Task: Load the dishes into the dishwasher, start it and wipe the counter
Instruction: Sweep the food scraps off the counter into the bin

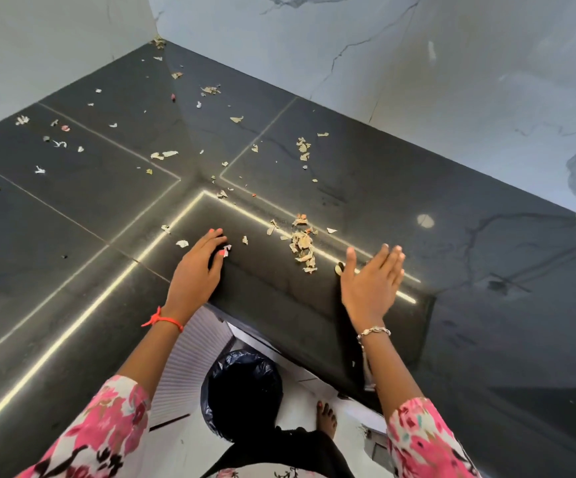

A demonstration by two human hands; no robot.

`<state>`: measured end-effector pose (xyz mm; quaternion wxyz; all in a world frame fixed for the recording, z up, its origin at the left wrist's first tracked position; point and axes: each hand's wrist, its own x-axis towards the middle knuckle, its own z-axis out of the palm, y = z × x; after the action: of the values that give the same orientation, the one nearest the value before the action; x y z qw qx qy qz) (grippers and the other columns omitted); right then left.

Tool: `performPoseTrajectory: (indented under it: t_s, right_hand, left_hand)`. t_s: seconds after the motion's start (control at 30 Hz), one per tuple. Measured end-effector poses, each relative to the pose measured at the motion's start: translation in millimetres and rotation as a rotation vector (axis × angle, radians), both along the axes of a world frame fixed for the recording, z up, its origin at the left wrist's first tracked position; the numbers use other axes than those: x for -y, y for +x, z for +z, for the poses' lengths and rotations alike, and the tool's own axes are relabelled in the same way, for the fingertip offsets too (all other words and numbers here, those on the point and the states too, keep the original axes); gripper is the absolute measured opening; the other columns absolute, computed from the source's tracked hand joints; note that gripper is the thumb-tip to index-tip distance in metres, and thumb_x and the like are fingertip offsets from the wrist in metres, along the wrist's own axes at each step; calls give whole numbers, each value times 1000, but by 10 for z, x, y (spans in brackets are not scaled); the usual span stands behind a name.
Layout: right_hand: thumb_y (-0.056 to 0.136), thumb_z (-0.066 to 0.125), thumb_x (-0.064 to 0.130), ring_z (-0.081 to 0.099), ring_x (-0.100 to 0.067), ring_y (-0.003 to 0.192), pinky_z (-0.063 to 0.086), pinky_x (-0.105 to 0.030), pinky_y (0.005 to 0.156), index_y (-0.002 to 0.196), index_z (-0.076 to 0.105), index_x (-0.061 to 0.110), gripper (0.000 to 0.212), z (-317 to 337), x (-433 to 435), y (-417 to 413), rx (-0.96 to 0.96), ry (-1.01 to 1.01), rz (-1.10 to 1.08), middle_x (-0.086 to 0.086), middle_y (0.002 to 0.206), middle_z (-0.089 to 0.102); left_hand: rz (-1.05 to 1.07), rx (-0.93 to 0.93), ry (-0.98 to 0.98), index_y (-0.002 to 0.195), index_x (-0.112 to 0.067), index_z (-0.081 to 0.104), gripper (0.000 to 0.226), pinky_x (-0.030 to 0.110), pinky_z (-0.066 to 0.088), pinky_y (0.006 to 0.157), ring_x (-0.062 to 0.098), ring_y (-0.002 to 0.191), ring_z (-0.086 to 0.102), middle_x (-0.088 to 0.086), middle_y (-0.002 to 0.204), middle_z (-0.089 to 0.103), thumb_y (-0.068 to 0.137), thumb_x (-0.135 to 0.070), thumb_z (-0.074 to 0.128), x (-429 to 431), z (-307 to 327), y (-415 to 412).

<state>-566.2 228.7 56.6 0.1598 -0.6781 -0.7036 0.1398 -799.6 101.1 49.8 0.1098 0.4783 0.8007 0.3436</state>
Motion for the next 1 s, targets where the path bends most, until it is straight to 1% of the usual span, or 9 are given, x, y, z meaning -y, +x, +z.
performPoseTrajectory:
  t_s: [0.2,0.3,0.37,0.5,0.6,0.67,0.73,0.87,1.0]
  right_hand:
    - [90,13,65,-5,-24,145,-7,-32,116,147,1,0,88,-59,236,-361,23,-68,179,-16,156,-3]
    - [90,15,65,-3,-11,145,1,-27,117,150,6,12,81,36,301,-528,-207,-77,546,-2,158,2]
    - [94,22,57,1,-4,143,8,-27,117,149,16,17,68,90,126,-551,-367,-74,603,4,157,8]
    - [98,23,50,0,-15,145,4,-36,120,148,18,11,64,78,-398,-552,-164,-81,492,-4,158,6]
    - [98,21,51,-4,-17,145,-3,-34,118,149,11,9,67,2,-420,-599,34,-117,606,-7,158,1]
    - [99,21,47,-2,-13,145,-4,-30,117,149,13,13,60,41,-273,-580,-10,-168,768,-3,158,5]
    - [100,24,42,5,-4,143,3,-22,115,148,20,22,52,164,-105,-473,-232,-324,834,5,157,12]
    - [98,29,45,8,0,140,13,-24,112,146,26,21,54,329,194,-81,-519,-250,481,10,155,13]
    - [94,20,59,-1,-12,145,7,-34,119,149,12,10,74,135,732,320,-241,-109,130,-3,158,3]
  left_hand:
    - [33,19,8,123,-5,57,31,25,26,110,15,133,39,4,137,51,94,-9,49,-6,3,-6]
    - [26,25,17,122,-5,58,30,28,28,111,15,132,41,5,136,52,93,-8,49,3,26,-15]
    - [20,23,20,122,-5,59,30,28,29,110,15,132,41,4,136,52,93,-8,49,11,31,-11]
    - [26,22,30,120,-5,60,29,31,31,111,15,131,42,4,135,53,93,-8,49,13,15,-9]
    - [28,31,37,120,-6,60,29,33,33,110,15,131,43,4,135,53,92,-7,50,7,2,-16]
    - [23,32,38,120,-6,60,29,33,33,110,14,131,43,4,135,53,92,-7,50,7,6,-14]
    - [18,33,41,120,-6,59,30,33,33,110,15,131,43,5,134,54,92,-7,49,9,12,-14]
    - [10,31,35,123,-5,58,31,32,30,111,16,133,40,6,136,52,93,-8,48,14,16,-17]
    - [12,26,27,125,-6,56,32,32,30,111,16,134,39,5,138,50,94,-10,47,10,3,-10]
